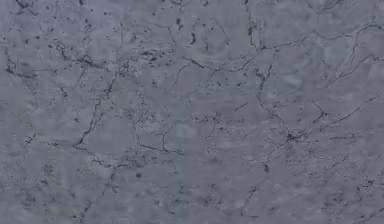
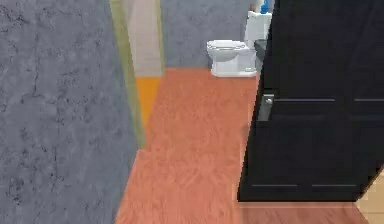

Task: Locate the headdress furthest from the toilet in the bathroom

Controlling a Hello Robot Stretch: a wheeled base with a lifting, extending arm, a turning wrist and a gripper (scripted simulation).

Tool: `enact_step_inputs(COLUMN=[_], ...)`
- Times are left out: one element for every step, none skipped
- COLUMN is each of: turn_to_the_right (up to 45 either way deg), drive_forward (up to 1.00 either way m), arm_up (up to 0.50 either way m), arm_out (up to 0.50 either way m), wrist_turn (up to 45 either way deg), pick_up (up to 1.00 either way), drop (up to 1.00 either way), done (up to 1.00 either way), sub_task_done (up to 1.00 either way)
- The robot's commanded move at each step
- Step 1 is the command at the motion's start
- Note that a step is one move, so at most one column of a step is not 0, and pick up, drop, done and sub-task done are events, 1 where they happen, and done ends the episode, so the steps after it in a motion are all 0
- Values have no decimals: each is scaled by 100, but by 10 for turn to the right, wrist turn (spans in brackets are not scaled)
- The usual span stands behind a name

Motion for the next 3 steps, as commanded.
enact_step_inputs(turn_to_the_right=[-450, -450, -450], drive_forward=[0, 0, 0], arm_up=[0, 0, 0], arm_out=[0, 0, 0], wrist_turn=[0, 0, 0], pick_up=[0, 0, 0], drop=[0, 0, 0], done=[0, 0, 0], sub_task_done=[0, 0, 0])
